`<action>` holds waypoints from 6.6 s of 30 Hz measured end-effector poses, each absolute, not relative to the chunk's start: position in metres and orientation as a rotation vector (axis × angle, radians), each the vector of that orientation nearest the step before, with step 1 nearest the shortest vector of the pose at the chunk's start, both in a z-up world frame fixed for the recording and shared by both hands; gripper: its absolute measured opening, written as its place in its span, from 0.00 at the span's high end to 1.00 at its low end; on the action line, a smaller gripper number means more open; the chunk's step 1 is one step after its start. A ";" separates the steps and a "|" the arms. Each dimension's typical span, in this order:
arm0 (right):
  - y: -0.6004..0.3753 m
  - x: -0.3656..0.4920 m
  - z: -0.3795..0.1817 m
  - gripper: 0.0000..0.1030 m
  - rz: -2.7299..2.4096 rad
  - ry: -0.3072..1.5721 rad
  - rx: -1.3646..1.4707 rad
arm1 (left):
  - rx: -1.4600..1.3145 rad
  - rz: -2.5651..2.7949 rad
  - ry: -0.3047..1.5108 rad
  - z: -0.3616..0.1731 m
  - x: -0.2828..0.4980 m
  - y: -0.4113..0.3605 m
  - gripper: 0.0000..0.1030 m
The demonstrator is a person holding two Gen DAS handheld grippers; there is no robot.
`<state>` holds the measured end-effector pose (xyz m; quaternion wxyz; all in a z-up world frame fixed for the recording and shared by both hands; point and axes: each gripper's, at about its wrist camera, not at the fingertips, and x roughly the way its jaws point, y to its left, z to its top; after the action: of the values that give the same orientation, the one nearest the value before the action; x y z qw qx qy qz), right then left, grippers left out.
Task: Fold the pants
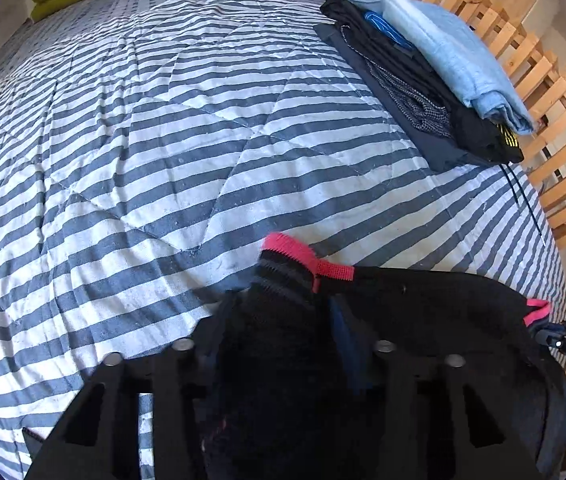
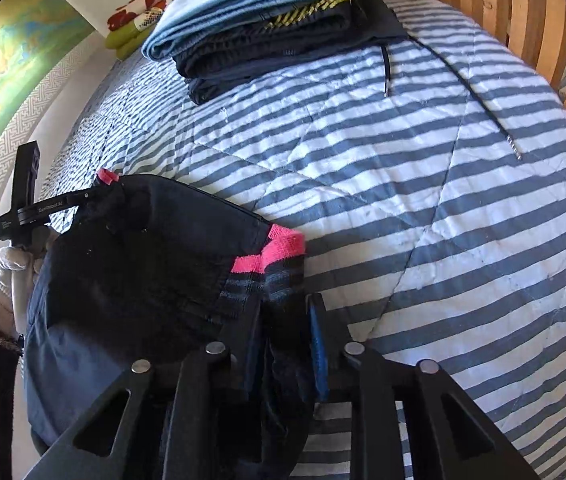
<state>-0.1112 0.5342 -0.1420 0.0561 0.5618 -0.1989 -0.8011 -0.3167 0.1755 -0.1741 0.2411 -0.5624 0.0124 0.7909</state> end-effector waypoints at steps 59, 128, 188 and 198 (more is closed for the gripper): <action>-0.182 -0.244 0.048 0.64 -2.121 0.298 1.060 | -1.436 2.990 -1.163 -0.127 0.067 -0.430 0.78; 0.126 -0.047 -0.044 0.97 -2.048 0.250 1.098 | -1.291 2.581 -0.222 0.030 0.023 -0.064 0.98; 0.202 0.063 -0.067 0.95 -1.865 0.345 1.279 | -1.782 3.198 -0.683 -0.046 0.113 -0.340 0.53; 0.254 0.014 -0.065 0.64 -1.976 0.066 1.351 | -1.536 3.047 -0.555 -0.018 0.109 -0.256 0.45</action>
<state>0.0137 0.2538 -0.0649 0.3649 0.5253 0.0257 -0.7683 0.1091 -0.2561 -0.0179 -0.1572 -0.4388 -0.1585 0.8704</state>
